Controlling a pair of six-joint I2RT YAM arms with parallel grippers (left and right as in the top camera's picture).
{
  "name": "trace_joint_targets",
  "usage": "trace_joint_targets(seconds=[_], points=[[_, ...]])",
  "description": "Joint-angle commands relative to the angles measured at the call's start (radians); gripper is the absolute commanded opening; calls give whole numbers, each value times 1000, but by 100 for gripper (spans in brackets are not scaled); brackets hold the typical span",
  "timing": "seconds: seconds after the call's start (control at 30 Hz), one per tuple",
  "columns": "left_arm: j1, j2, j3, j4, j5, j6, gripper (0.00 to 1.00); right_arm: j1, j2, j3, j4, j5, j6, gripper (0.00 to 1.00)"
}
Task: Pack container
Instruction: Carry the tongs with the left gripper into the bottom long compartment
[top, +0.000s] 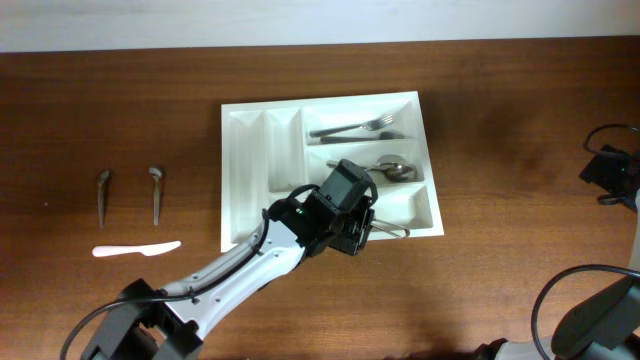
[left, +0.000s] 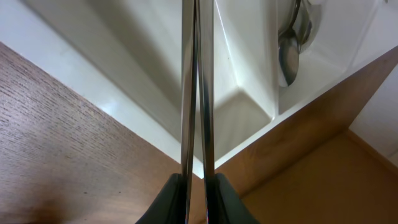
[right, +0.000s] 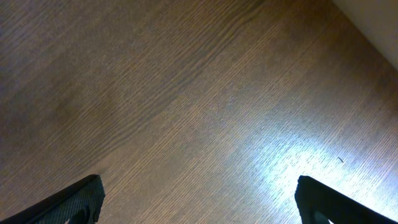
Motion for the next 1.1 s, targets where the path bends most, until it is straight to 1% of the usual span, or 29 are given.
trace_joint_targets(seconds=[0.0, 0.07, 0.13, 0.17, 0.2, 0.3, 0.37, 0.57, 0.7, 0.73, 0.8, 0.87, 0.9, 0.97, 1.07], points=[[-11, -27, 10, 2, 16, -10, 2, -5, -3, -2, 3, 16, 0, 99], [-11, -27, 10, 2, 14, -10, 3, -5, -3, -2, 3, 16, 0, 99], [-11, -27, 10, 2, 10, -10, 8, -5, -3, -2, 3, 16, 0, 99], [-11, -27, 10, 2, 6, -10, 13, -5, -3, -2, 3, 16, 0, 98], [-11, -27, 10, 2, 5, -10, 19, -5, -3, -2, 3, 16, 0, 99], [-11, -27, 10, 2, 6, -10, 29, -5, -3, -2, 3, 16, 0, 99], [-11, -27, 10, 2, 5, -10, 39, -5, -3, -2, 3, 16, 0, 99], [-11, -27, 10, 3, -31, -10, 49, -5, -3, -2, 3, 16, 0, 99], [-10, -27, 10, 6, -48, -10, 64, -5, -3, -2, 3, 16, 0, 99], [-9, -27, 10, 8, -48, -10, 66, -5, -3, -2, 3, 16, 0, 99], [-5, -27, 10, 24, -53, -2, 66, -5, -3, -2, 3, 16, 0, 99], [4, -27, 10, 66, -61, 67, 67, -5, -3, -2, 3, 16, 0, 99], [11, -27, 10, 100, -62, 122, 68, -5, -3, -2, 3, 16, 0, 99], [34, -30, 14, 189, -57, 270, 68, -5, -3, -2, 3, 16, 0, 99], [73, -50, 51, 210, -55, 411, 69, -5, -3, -2, 3, 16, 0, 99]])
